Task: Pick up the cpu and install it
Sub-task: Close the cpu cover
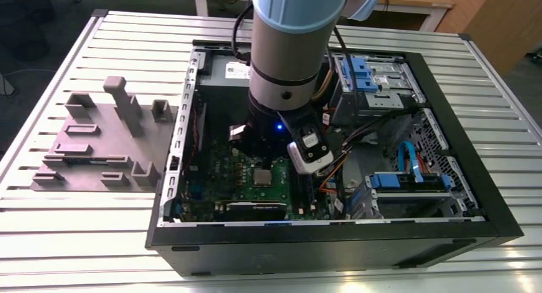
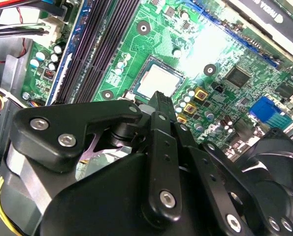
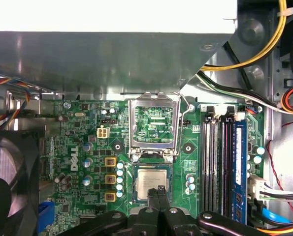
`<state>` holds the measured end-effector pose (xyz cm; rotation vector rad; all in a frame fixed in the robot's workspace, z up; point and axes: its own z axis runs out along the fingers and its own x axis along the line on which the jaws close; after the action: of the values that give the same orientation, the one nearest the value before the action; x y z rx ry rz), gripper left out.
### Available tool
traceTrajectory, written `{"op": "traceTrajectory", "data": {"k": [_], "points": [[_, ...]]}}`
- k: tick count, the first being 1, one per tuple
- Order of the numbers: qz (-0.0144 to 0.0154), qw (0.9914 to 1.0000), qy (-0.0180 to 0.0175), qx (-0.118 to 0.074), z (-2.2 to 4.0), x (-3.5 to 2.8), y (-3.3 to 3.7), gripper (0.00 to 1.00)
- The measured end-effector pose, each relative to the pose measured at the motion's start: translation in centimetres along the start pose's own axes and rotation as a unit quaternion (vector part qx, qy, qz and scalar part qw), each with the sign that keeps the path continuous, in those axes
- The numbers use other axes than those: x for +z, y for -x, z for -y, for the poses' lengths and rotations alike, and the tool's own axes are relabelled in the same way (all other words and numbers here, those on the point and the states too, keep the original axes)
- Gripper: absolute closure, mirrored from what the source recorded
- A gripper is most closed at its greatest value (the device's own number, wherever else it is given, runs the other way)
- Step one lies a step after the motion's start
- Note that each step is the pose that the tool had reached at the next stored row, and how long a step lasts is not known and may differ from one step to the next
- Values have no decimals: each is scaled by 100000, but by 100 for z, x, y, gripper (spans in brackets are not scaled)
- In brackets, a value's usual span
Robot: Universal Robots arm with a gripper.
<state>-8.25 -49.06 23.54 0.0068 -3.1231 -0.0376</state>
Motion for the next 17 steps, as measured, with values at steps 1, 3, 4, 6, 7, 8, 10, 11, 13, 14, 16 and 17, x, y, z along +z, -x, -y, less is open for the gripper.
{"op": "traceTrajectory", "data": {"k": [1, 3, 4, 6, 7, 8, 10, 11, 13, 14, 16, 17], "points": [[0, 100000, 0, -7, 0, 0, 3, 90], [-1, 100000, -2, -46, 0, 0, 5, 90], [-2, 100000, -5, -128, 0, 0, 5, 90], [-9, 99999, -8, -407, 0, 0, 6, 90], [-14, 99998, -8, -627, 0, 0, 6, 90], [-21, 99996, -14, -902, 0, 0, 6, 90], [-35, 99989, -24, -1499, 0, 0, 6, 90], [-42, 99984, -31, -1762, 0, 0, 6, 90], [-49, 99979, -37, -2039, 0, 0, 6, 90], [-50, 99979, -39, -2068, 0, 0, 6, 90], [-49, 99978, -39, -2101, 0, 0, 6, 90], [-51, 99978, -38, -2119, 0, 0, 6, 90]]}}
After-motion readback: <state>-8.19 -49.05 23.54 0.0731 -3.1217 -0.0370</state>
